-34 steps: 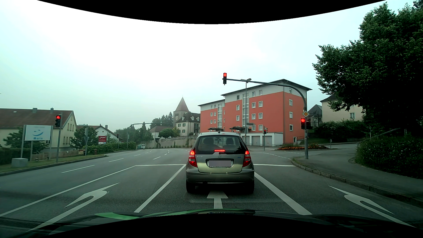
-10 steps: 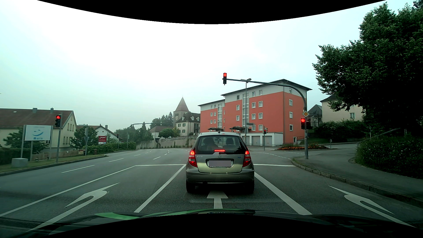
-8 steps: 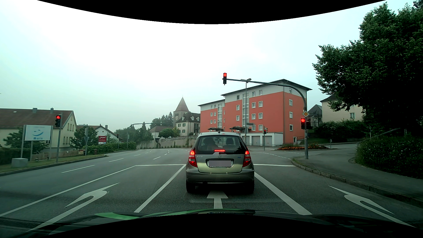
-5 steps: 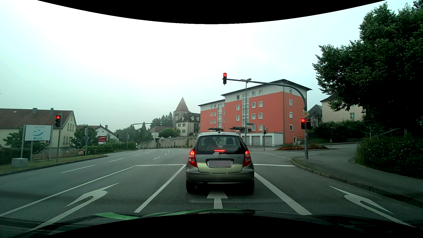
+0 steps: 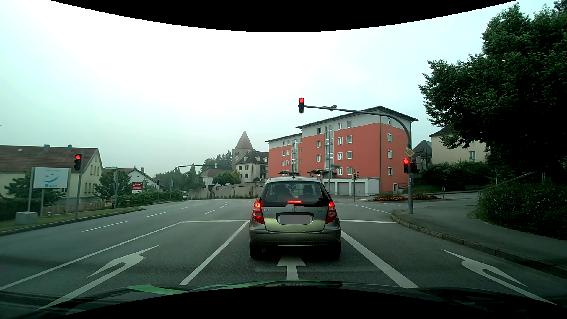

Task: Follow the waypoints while adhering to traffic rules and regulations

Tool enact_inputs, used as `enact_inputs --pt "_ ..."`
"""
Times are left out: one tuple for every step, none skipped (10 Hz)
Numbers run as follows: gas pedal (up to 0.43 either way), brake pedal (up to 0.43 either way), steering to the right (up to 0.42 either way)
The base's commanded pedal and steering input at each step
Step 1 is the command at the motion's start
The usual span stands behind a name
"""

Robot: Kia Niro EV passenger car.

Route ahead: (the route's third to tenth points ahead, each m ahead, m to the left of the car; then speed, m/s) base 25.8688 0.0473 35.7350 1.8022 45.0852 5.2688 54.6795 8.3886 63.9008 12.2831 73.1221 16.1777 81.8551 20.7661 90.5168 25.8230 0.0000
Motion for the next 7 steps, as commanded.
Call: enact_inputs --pt "0.0 0.256 0.005" --pt "0.0 0.256 0.005" --pt "0.0 0.256 0.005" --pt "0.0 0.256 0.005" --pt "0.0 0.256 0.005" --pt "0.0 0.256 0.005" --pt "0.0 0.256 0.005"
